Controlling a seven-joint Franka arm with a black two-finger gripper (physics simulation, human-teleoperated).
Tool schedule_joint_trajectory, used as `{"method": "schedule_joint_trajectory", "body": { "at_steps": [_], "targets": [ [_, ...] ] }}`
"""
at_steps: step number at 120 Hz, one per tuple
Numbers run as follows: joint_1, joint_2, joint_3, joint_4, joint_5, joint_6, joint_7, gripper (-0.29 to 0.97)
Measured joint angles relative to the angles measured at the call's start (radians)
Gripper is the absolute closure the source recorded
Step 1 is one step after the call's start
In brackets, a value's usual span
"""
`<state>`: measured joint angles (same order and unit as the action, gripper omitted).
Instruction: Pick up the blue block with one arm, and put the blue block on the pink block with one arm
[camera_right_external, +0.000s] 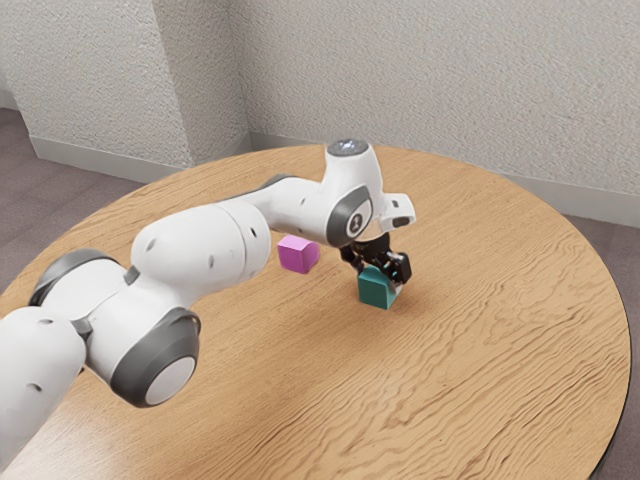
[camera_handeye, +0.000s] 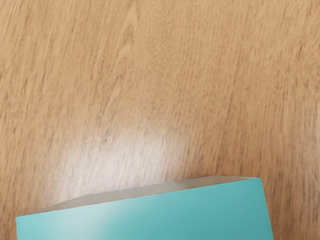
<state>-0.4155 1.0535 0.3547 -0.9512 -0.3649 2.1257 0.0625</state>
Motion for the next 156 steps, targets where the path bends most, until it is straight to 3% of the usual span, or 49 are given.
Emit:
{"method": "schedule_joint_trajectory", "body": {
  "at_steps": [18,54,97,156],
  "targets": [
    [0.0,0.001,0.001,-0.004,0.001,0.007,-0.001,0.26],
    [-0.002,-0.006,0.002,-0.004,0.008,0.01,-0.009,0.35],
    [0.006,-0.114,0.021,-0.006,0.061,-0.096,-0.014,0.38],
    [0.134,-0.161,0.046,0.005,0.099,-0.268,0.039,0.4]
  ]
}}
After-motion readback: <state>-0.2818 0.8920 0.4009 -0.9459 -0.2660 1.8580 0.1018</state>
